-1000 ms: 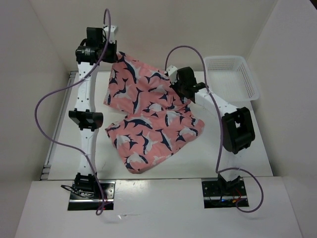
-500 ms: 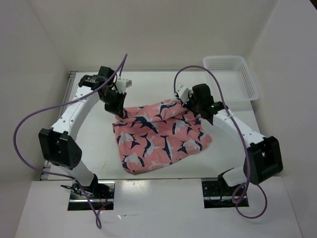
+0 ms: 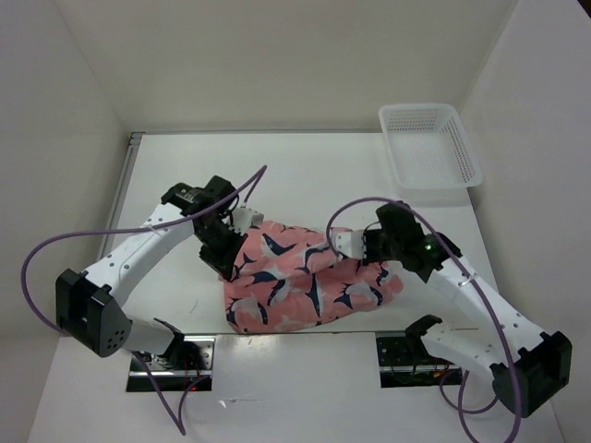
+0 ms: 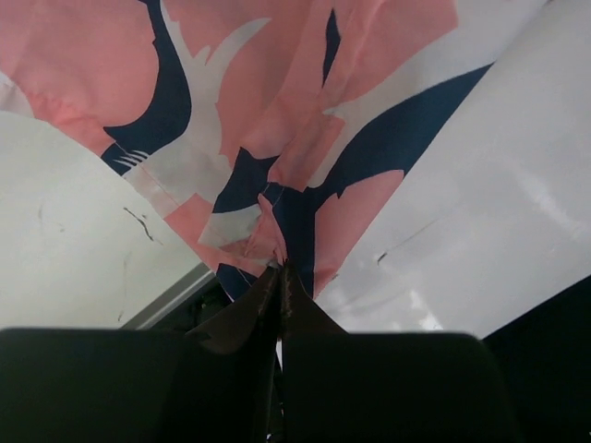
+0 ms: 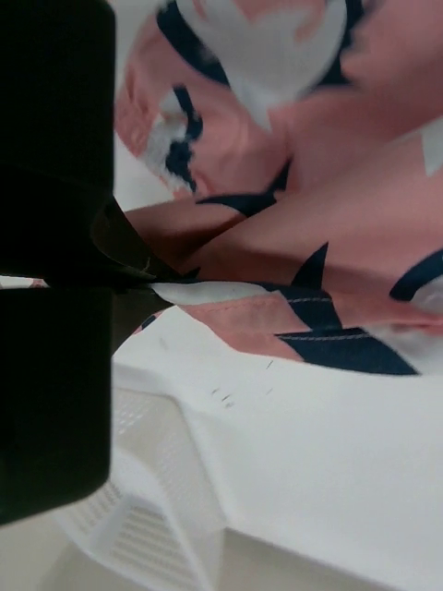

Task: Fold and stack the shorts
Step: Fold the shorts

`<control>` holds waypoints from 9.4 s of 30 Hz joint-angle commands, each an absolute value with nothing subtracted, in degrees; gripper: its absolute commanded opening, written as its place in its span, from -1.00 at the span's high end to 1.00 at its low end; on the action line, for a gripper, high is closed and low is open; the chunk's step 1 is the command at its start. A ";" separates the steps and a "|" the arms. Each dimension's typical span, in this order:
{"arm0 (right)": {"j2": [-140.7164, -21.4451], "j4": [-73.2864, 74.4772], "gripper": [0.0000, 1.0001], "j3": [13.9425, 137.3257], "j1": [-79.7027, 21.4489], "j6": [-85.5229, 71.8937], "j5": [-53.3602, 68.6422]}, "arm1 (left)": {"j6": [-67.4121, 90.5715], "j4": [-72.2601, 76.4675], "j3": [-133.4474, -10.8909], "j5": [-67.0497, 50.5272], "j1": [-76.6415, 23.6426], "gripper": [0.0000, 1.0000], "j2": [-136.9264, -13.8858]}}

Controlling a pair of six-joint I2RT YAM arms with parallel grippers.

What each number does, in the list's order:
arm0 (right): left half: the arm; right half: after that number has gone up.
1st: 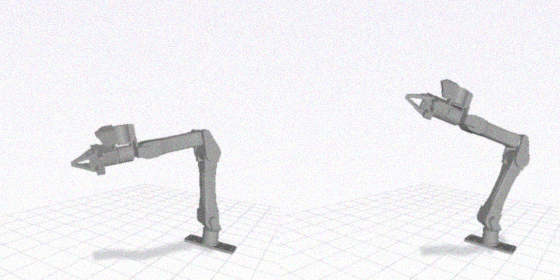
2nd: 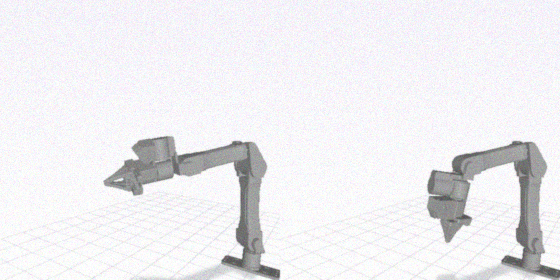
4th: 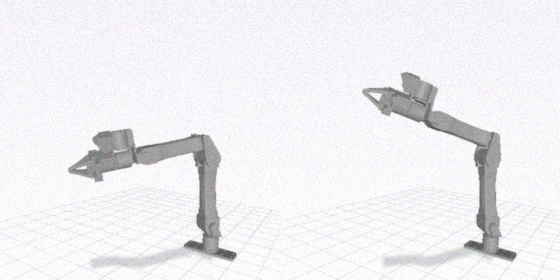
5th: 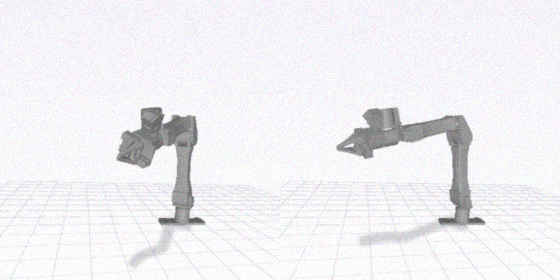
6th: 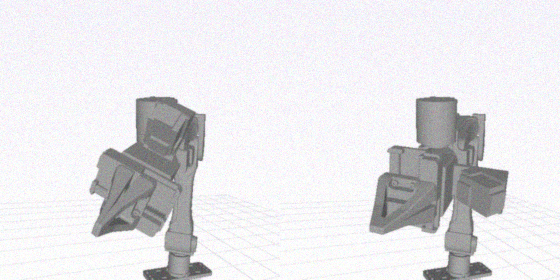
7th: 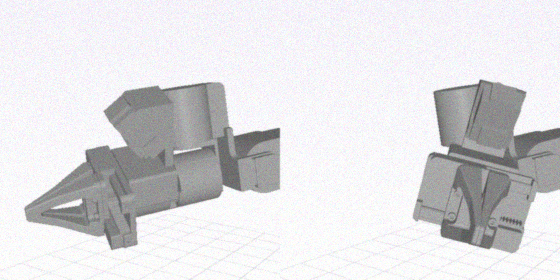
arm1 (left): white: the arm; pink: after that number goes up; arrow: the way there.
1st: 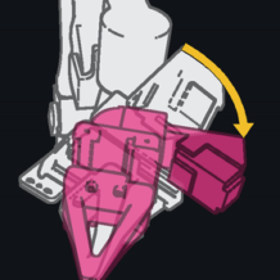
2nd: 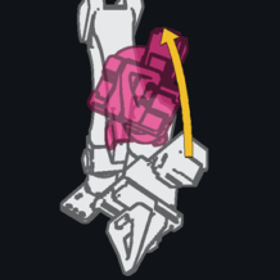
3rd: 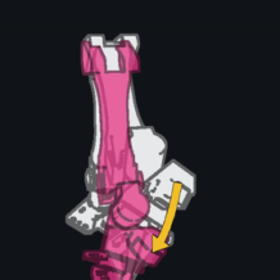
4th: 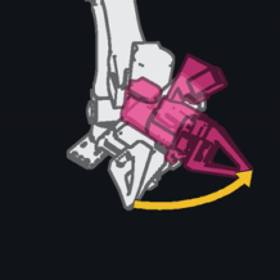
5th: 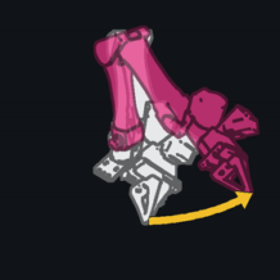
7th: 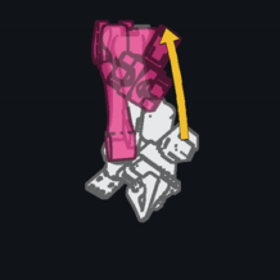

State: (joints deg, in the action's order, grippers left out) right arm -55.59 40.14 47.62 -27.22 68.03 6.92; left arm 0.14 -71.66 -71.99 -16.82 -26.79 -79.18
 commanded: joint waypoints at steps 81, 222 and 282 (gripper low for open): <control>-84.73 50.36 -0.27 67.51 -34.09 41.12 21.88 | 0.00 -50.71 -84.64 -8.61 -1.76 -0.49 -107.58; -93.16 15.73 0.71 48.16 -47.72 32.34 0.02 | 0.00 -31.29 -58.62 4.66 -8.17 0.01 -103.89; -96.95 37.87 -0.16 68.82 -8.53 11.68 9.77 | 0.00 -40.70 -93.40 -16.60 1.76 -0.35 -115.89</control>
